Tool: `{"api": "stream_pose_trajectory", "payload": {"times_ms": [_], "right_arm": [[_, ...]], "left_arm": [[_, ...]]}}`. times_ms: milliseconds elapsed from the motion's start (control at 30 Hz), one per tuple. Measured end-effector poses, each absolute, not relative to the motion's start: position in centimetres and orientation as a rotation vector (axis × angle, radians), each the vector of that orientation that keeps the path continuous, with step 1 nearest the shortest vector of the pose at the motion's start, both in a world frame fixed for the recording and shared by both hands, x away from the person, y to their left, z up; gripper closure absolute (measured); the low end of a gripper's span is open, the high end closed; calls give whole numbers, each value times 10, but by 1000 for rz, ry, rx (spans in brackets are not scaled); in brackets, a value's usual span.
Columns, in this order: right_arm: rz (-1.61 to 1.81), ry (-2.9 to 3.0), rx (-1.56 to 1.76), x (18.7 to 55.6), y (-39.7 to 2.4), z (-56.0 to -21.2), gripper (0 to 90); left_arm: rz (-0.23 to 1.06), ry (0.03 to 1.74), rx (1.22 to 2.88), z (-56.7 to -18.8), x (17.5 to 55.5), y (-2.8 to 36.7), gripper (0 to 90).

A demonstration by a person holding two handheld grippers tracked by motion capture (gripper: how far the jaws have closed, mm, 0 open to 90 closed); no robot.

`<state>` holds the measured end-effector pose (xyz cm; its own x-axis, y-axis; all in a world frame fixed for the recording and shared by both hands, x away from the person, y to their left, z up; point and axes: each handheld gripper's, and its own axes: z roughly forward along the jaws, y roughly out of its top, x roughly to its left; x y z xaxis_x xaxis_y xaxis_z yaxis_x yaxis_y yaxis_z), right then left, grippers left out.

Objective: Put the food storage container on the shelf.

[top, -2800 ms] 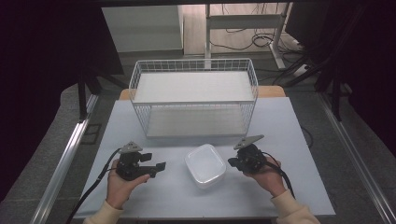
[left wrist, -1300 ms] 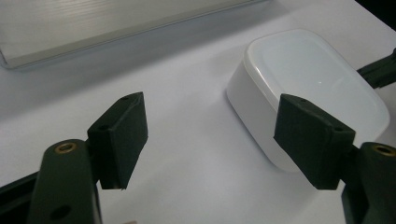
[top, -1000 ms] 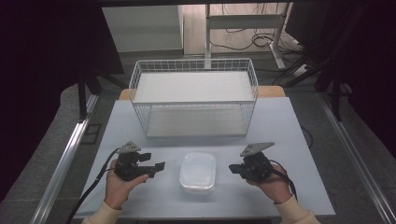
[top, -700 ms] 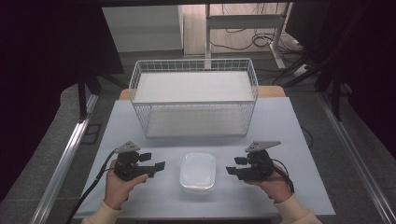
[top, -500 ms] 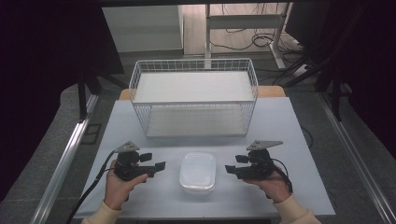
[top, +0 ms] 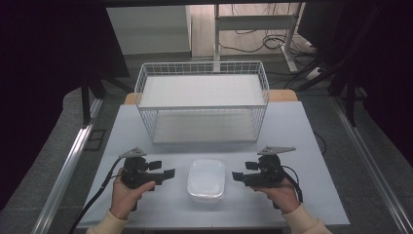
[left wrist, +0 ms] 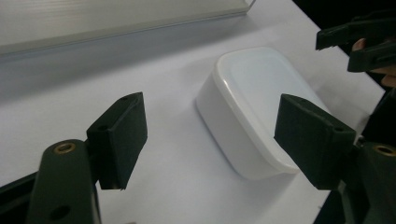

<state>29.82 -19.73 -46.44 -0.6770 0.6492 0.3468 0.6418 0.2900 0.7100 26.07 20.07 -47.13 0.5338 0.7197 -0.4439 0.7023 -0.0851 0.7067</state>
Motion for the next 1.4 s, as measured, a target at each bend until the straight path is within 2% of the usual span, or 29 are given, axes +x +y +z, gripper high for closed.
{"api": "stream_pose_trajectory", "payload": {"times_ms": [300,500,633,967,1067,1233,1400], "right_arm": [[1380,2543,1285,295,-188,-469,243],[1416,2557,1319,294,-177,-474,273],[1441,2562,1372,294,-168,-480,296],[1472,2561,1486,296,-163,-491,325],[1481,2560,1512,296,-161,-494,335],[1490,2548,1544,298,-159,-497,370],[1512,2543,1567,299,-158,-498,461]], "left_arm": [[-65,1203,1769,-472,264,195,260],[-167,1220,1762,-482,270,186,282],[-269,1205,1754,-490,273,179,308],[-357,1224,1730,-501,283,171,379],[-418,1220,1703,-507,288,167,394],[-469,1224,1684,-513,295,164,443],[-520,1227,1660,-518,298,162,556]]}}
